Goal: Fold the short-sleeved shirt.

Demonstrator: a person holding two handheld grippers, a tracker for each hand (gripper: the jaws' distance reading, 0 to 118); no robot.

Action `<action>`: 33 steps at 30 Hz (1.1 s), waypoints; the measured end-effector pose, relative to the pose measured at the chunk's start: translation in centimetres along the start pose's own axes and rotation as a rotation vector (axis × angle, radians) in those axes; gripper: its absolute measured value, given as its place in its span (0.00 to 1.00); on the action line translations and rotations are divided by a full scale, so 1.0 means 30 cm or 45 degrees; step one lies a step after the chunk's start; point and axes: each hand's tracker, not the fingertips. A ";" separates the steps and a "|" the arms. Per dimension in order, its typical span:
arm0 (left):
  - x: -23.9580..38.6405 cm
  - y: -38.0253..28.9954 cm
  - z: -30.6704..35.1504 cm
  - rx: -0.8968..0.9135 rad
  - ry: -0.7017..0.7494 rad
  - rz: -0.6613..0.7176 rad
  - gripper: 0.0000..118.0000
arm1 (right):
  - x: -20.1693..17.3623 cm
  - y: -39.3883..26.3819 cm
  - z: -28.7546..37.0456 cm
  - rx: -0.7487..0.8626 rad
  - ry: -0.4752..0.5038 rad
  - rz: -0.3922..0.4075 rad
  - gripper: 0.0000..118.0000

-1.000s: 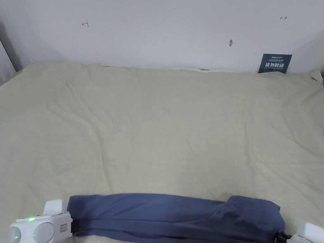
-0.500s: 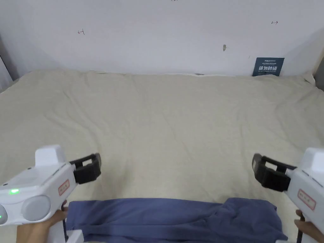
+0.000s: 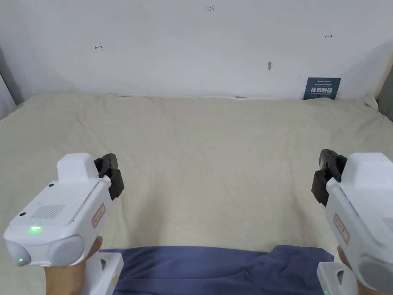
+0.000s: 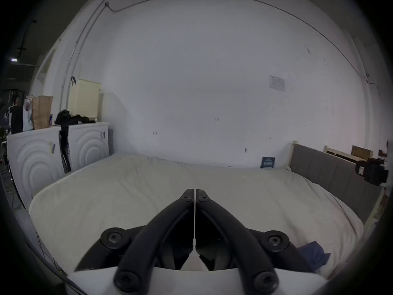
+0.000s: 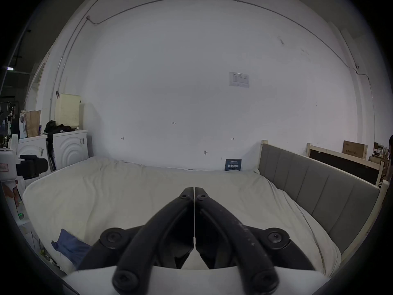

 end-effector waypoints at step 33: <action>-0.678 -0.652 -0.219 -1.039 -0.115 0.663 0.52 | -0.044 -0.127 -0.092 -0.230 0.011 -0.029 0.02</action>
